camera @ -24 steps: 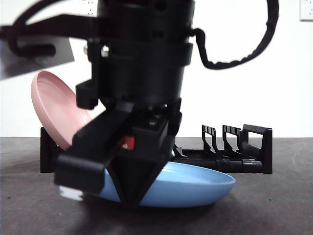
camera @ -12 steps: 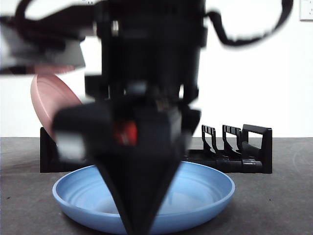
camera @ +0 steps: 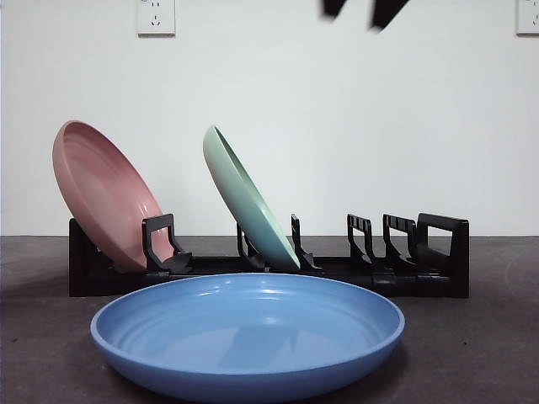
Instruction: Place the plate
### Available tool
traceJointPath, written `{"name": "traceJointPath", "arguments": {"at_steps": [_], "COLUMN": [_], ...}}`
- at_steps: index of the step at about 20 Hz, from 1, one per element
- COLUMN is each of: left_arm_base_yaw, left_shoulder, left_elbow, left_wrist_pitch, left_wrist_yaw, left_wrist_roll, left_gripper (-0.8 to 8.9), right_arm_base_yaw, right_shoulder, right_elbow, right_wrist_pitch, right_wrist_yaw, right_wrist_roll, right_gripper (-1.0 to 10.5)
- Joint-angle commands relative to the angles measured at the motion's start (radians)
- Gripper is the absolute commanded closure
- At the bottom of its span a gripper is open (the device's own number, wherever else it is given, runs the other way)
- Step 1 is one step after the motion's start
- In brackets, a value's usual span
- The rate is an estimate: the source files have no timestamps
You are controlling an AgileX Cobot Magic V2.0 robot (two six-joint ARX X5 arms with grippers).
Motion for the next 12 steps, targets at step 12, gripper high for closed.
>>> {"name": "traceJointPath", "arguments": {"at_steps": [12], "left_arm_base_yaw": [-0.216], "left_shoulder": [0.546], "left_elbow": [0.405], "left_wrist_pitch": [-0.145], "left_wrist_yaw": [-0.671], "left_wrist_roll": [0.126], "left_gripper": [5.24], "right_arm_base_yaw": [-0.186], "right_shoulder": [-0.258], "right_elbow": [0.021], "right_wrist_pitch": [-0.048], "right_wrist_yaw": [0.056], "right_wrist_roll": [0.045], "right_gripper": [6.6]}}
